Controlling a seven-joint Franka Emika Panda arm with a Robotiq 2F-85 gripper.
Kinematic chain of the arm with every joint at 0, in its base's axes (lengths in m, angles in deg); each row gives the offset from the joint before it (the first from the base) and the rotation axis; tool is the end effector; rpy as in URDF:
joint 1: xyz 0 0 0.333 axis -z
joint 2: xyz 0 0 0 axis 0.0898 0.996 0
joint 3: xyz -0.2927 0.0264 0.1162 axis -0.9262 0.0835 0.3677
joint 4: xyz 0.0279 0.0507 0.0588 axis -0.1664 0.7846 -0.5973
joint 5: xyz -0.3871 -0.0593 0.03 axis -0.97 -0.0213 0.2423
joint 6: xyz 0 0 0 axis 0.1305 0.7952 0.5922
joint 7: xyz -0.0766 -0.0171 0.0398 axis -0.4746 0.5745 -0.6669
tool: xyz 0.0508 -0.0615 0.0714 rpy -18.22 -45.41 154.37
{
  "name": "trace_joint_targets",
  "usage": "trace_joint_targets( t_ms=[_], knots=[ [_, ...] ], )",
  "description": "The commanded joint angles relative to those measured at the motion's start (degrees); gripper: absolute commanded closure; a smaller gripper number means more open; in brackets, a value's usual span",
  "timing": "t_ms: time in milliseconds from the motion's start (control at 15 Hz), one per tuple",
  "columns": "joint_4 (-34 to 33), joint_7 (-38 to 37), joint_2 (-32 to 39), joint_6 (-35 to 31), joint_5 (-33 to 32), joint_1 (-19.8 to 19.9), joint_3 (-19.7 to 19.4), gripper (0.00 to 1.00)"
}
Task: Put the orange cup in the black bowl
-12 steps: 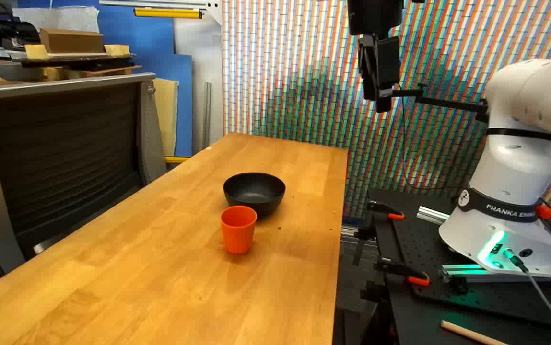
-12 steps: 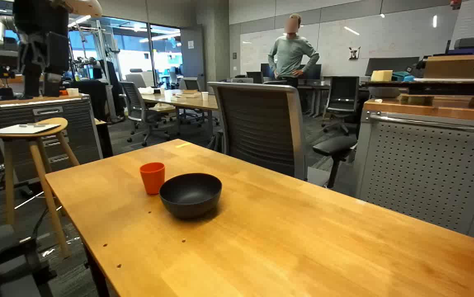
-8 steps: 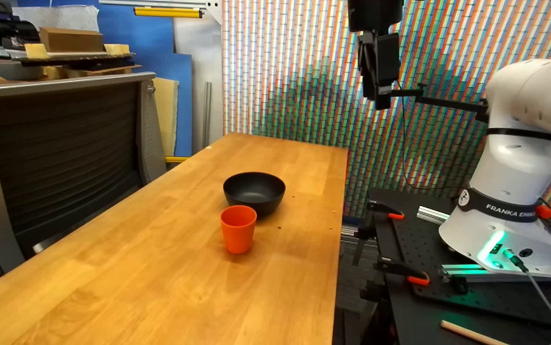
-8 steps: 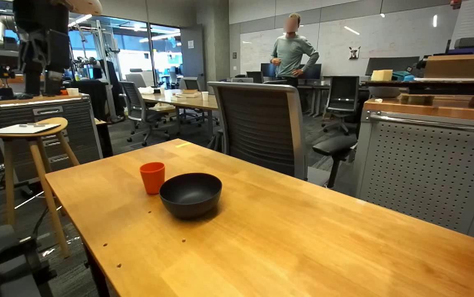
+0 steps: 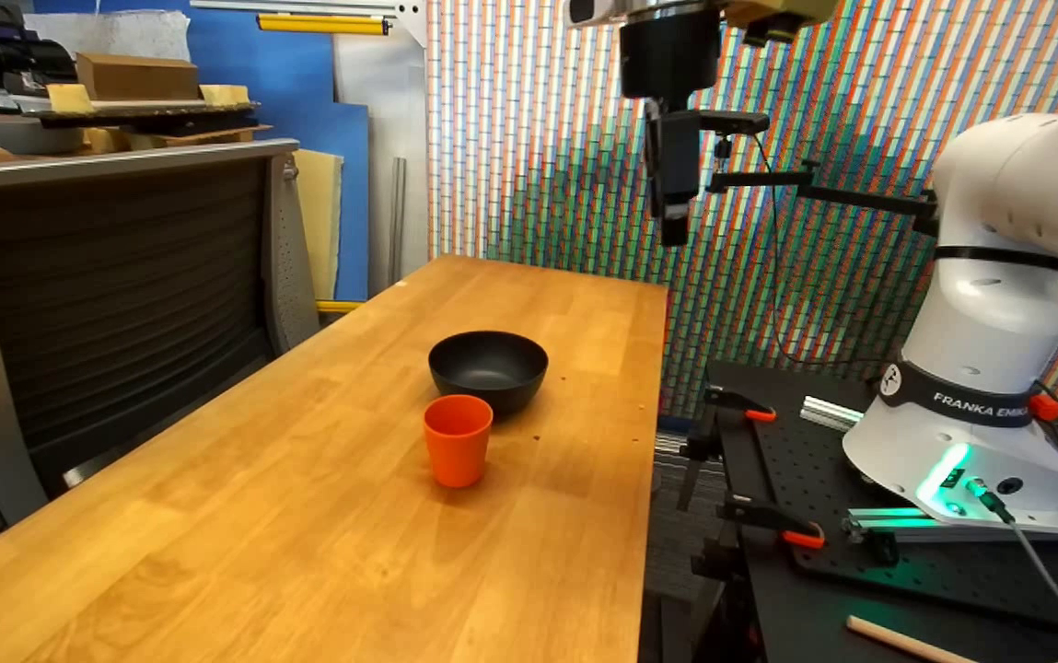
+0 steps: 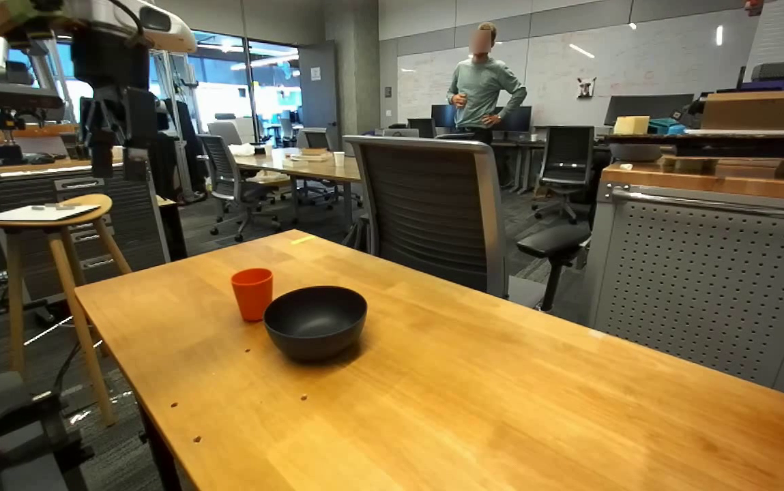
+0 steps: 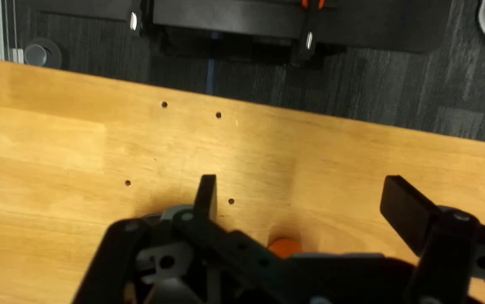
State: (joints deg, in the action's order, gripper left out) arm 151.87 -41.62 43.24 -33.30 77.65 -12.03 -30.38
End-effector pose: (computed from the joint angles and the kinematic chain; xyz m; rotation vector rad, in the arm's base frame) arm 0.3709 0.1133 0.4298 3.0502 0.2211 -0.2680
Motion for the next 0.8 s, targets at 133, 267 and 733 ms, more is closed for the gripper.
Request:
trace_joint_targets(
  t_ms=[133, 267, 733],
  knots=[
    [-8.25, -5.43, 19.82, -13.85, -0.53, -1.6, 3.72, 0.0],
    [-11.46, -6.52, 26.03, -16.12, -1.36, -2.34, 4.29, 0.0],
    [-22.36, -11.24, 42.04, -15.41, -9.52, -5.98, 2.09, 0.0]
  ],
)
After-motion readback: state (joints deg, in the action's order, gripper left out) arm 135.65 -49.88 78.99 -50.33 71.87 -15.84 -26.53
